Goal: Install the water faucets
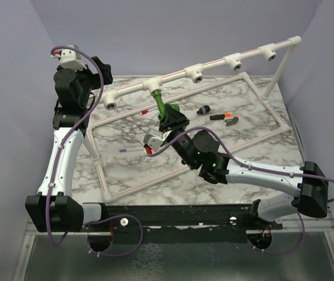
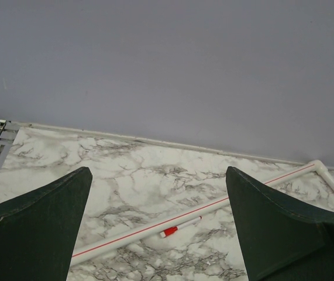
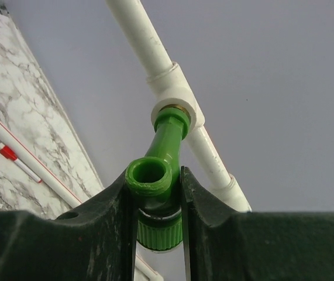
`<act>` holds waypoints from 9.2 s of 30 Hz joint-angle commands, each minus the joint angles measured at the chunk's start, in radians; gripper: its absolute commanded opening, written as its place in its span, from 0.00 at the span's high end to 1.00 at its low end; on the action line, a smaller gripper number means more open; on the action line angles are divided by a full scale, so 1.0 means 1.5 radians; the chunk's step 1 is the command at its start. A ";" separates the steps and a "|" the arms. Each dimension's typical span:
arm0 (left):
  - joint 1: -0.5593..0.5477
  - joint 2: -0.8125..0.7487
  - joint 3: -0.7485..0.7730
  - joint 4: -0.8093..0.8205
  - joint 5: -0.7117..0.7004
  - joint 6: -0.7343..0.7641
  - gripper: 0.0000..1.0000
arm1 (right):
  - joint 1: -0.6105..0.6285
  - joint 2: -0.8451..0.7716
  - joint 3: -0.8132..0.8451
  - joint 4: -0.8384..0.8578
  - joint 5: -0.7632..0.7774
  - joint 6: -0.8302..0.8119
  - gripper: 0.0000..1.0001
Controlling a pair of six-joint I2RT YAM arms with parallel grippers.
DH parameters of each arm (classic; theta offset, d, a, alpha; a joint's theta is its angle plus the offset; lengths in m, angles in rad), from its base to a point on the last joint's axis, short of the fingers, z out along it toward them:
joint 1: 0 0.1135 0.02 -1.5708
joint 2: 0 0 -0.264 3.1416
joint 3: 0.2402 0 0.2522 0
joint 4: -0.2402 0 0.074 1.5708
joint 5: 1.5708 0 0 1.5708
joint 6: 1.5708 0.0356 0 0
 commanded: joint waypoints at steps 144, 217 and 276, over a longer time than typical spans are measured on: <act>-0.001 0.022 -0.052 -0.133 0.044 -0.010 0.02 | 0.039 0.078 0.114 0.033 0.170 0.364 0.99; -0.001 0.025 -0.056 -0.127 0.056 -0.018 0.02 | 0.006 -0.052 -0.007 -0.178 0.200 1.766 0.30; 0.016 0.029 -0.056 -0.128 0.054 -0.016 0.02 | 0.007 -0.175 0.075 -0.384 -0.153 0.063 0.16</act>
